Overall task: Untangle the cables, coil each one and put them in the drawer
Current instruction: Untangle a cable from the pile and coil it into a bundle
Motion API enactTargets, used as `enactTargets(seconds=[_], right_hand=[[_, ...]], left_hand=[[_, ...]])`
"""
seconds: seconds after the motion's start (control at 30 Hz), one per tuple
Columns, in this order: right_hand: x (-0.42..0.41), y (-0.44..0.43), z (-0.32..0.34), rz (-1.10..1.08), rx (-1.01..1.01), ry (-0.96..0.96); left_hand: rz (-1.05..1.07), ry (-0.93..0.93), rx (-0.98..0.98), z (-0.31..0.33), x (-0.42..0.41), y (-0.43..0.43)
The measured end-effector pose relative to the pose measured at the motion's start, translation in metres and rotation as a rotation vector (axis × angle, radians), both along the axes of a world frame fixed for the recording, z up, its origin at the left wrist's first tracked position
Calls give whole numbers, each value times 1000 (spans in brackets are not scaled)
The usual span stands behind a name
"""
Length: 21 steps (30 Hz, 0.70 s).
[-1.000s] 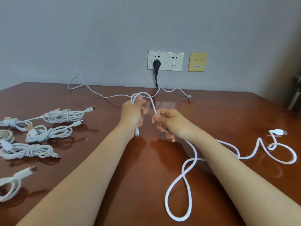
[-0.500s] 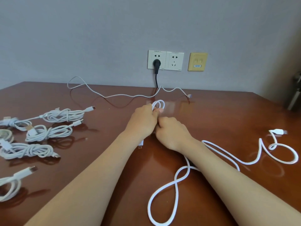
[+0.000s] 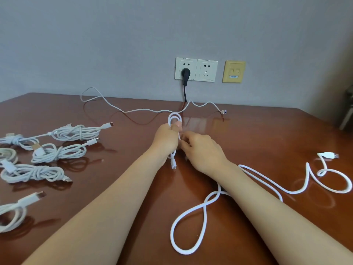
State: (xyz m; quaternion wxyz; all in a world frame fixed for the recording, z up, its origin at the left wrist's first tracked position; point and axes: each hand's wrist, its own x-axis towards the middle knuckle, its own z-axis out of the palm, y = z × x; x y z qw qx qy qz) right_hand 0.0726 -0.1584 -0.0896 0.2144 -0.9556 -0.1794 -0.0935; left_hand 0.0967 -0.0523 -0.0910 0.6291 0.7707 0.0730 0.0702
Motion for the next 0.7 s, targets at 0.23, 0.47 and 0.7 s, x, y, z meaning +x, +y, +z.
enactTargets(seconds=[0.23,0.47,0.7], right_hand=[[0,2,0,43,-71,52],[2,-3,5,20,-60,105],[12,-24,17,92,775,580]], left_hand=[[85,29,-903,7,4,7],[62,36,-1077,8,8,43],[125,-94,-878,18,5,47]])
